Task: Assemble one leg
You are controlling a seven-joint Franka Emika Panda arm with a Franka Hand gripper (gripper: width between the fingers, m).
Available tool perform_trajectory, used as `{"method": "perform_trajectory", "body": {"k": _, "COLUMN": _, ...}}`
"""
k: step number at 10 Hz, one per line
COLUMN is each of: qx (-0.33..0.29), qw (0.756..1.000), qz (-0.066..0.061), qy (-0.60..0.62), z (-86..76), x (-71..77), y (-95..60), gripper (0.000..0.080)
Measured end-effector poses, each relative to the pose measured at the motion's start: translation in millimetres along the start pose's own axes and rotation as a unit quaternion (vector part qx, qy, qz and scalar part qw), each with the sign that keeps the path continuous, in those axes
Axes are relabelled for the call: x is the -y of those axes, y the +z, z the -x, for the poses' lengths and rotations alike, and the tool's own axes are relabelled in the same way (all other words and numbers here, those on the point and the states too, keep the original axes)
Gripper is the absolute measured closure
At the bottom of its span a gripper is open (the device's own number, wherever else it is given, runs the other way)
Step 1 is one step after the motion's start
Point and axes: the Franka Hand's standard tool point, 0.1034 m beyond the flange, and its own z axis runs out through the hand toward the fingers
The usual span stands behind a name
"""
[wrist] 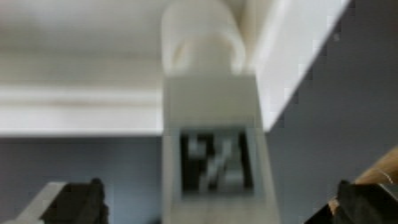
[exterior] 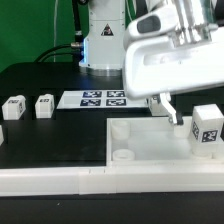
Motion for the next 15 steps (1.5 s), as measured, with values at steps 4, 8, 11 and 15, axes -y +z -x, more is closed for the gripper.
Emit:
{"method": "perform_trajectory", "body": {"k": 4, "qx": 0.147, "qw": 0.989, "qz": -0.024, "qy": 0.005, "z": -11.8, "x": -0.1, "y": -0.8, "gripper": 0.0151}}
{"method": "perform_trajectory", "body": {"k": 8, "qx": 0.348, "qw": 0.936, "qz": -0.060, "qy": 0.006, "z": -4.2, "x": 4.7, "y": 2.8, "gripper": 0.0151}}
{"method": "perform_trajectory", "body": {"k": 11, "qx": 0.351, "qw": 0.934, "qz": -0.062, "qy": 0.011, "z": -4.6, "x": 2.3, "y": 14.1, "gripper": 0.0151}}
{"method": "perform_trajectory", "body": {"k": 15, "qx": 0.342, "qw": 0.938, "qz": -0.059, "qy": 0.017, "z": -6.7, "x": 2.4, "y": 17.0, "gripper": 0.0310}}
